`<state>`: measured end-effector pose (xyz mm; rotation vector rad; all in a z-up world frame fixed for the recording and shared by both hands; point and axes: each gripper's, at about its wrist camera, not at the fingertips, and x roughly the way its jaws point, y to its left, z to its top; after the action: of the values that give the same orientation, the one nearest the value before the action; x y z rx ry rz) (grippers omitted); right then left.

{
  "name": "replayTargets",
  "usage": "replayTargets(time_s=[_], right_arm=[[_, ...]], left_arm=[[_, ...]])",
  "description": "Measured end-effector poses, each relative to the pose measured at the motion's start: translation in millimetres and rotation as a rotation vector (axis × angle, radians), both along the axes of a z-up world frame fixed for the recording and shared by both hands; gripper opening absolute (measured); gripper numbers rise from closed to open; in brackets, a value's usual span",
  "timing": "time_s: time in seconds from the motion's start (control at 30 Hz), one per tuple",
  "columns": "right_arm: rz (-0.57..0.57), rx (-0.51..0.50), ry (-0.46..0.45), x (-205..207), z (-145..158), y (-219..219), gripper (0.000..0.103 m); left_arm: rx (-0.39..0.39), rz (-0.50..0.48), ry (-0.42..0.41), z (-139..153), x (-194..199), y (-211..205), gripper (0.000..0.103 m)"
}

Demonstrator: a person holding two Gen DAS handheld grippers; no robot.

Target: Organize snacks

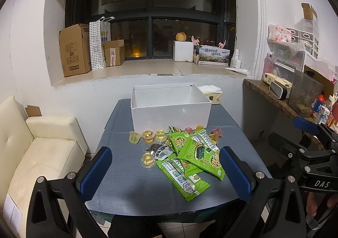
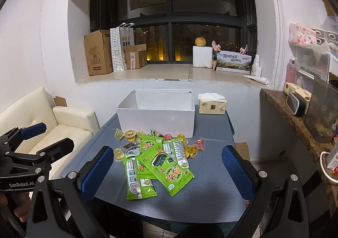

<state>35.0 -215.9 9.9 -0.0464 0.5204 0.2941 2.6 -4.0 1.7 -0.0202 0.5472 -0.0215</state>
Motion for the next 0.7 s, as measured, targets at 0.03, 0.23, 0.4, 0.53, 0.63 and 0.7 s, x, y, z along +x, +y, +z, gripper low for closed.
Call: replayTargets(time_s=[0.03,0.23,0.4,0.53,0.63,0.7], right_arm=[[-0.001,0.000,0.000,0.0,0.1,0.0,0.103],[-0.002,0.000,0.000,-0.4,-0.2,0.1,0.103],[-0.001,0.000,-0.002,-1.3,-0.6,-0.4,0.103],[0.000,0.001,-0.002,-1.3,-0.5,-0.5,0.103],[-0.001,0.000,-0.002,-1.8,-0.5,-0.7,0.103],[-0.001,0.001,-0.002,-1.8,-0.5,-0.7,0.103]], left_arm=[[0.000,0.000,0.001,0.0,0.0,0.1,0.103],[-0.003,-0.001,0.000,-0.1,-0.2,0.2,0.103],[-0.003,-0.002,0.000,-0.1,-1.3,0.4,0.103],[-0.003,-0.001,0.002,-0.1,-1.4,0.1,0.103],[-0.003,0.000,0.002,0.2,-1.5,-0.1,0.103],[-0.005,-0.001,0.002,0.5,-1.7,-0.1,0.103]])
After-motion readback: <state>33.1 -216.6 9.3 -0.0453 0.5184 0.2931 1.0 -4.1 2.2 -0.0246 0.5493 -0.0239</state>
